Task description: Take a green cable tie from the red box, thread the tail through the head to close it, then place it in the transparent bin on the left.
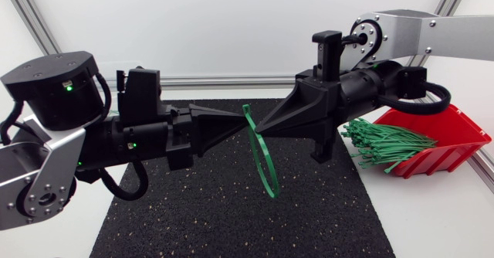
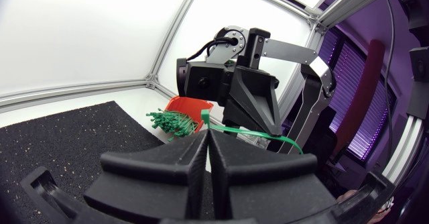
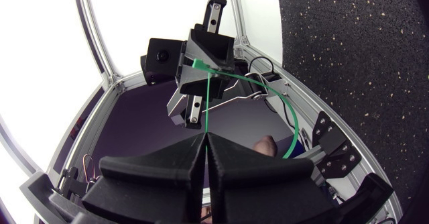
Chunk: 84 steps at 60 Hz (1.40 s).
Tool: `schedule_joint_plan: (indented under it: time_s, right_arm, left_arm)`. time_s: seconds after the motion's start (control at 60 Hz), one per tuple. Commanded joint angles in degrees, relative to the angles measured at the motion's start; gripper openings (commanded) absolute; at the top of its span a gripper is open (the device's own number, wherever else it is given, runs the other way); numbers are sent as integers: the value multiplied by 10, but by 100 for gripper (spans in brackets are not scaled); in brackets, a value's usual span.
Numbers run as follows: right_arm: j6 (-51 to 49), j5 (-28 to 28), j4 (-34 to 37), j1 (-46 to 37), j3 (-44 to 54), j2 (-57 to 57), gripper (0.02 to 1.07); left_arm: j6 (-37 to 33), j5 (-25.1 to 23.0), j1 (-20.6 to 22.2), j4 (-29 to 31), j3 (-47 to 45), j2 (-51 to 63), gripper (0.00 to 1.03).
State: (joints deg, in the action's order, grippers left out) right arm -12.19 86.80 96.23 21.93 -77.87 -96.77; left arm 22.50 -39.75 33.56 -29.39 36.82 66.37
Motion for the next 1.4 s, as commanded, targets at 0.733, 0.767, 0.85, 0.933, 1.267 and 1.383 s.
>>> schedule_joint_plan:
  time_s: [0.733, 0.767, 0.85, 0.933, 1.267, 1.383]
  right_arm:
    - [-6, 26, 88, -12, -1, -3, 8]
    - [-6, 26, 87, -12, -1, -5, 8]
    - [-6, 26, 86, -11, -2, -11, 8]
    - [-6, 26, 85, -11, -2, -15, 8]
    - [-6, 26, 87, -13, -13, -17, 8]
    - [-6, 26, 87, -14, -17, -18, 8]
  left_arm:
    - [7, 2, 19, 0, -16, -11, 4]
    - [7, 1, 20, 0, -16, -11, 4]
    - [7, 1, 22, 0, -15, -11, 4]
    - [8, 1, 24, 1, -16, -11, 4]
    - [8, 1, 26, 1, -23, -13, 4]
    - [7, 1, 26, 1, -30, -19, 4]
